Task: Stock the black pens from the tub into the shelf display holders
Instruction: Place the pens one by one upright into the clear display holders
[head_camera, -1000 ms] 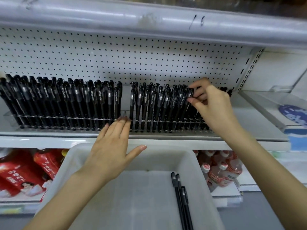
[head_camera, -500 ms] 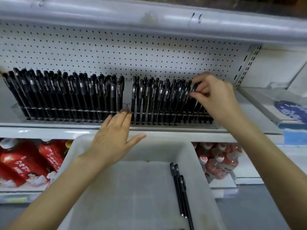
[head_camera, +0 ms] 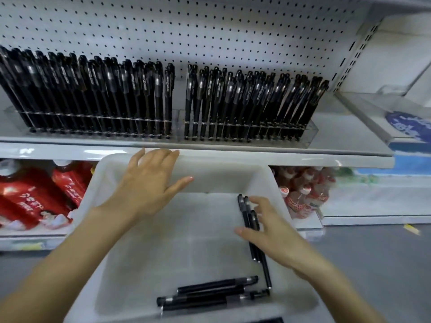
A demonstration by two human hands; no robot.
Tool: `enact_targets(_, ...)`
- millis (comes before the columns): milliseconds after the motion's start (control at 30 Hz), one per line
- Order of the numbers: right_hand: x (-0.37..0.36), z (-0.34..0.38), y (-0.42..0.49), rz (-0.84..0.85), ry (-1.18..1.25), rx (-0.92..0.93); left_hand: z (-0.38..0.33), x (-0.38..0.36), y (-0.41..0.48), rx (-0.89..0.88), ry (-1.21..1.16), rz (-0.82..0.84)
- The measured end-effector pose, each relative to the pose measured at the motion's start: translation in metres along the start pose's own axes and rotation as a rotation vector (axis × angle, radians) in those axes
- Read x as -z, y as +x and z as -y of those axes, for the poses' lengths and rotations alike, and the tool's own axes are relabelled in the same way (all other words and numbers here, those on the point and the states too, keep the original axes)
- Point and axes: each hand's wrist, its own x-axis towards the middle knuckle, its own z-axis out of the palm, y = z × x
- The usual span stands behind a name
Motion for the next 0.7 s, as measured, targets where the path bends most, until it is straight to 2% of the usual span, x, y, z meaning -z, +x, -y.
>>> enact_targets(167, -0.024, -0.013, 0.008, 0.023, 0.193, -0.095, 0.003, -0.004, -0.003, 0.007, -0.074, -0.018)
enact_targets(400, -0.022, -0.015, 0.021, 0.134, 0.285, -0.099, 0.005, -0.01, -0.013, 0.025, -0.098, -0.046)
enact_targets(500, -0.019, -0.013, 0.032, 0.027, 0.164, -0.099, 0.002, -0.01, -0.013, 0.047, -0.097, -0.053)
enact_targets(633, -0.024, -0.012, 0.059, 0.016, -0.262, -0.033, 0.001, -0.01, -0.013, 0.057, -0.103, -0.064)
enact_targets(700, -0.028, -0.013, 0.07, 0.005, -0.36, -0.007, 0.001, -0.01, -0.014, 0.06, -0.103, -0.07)
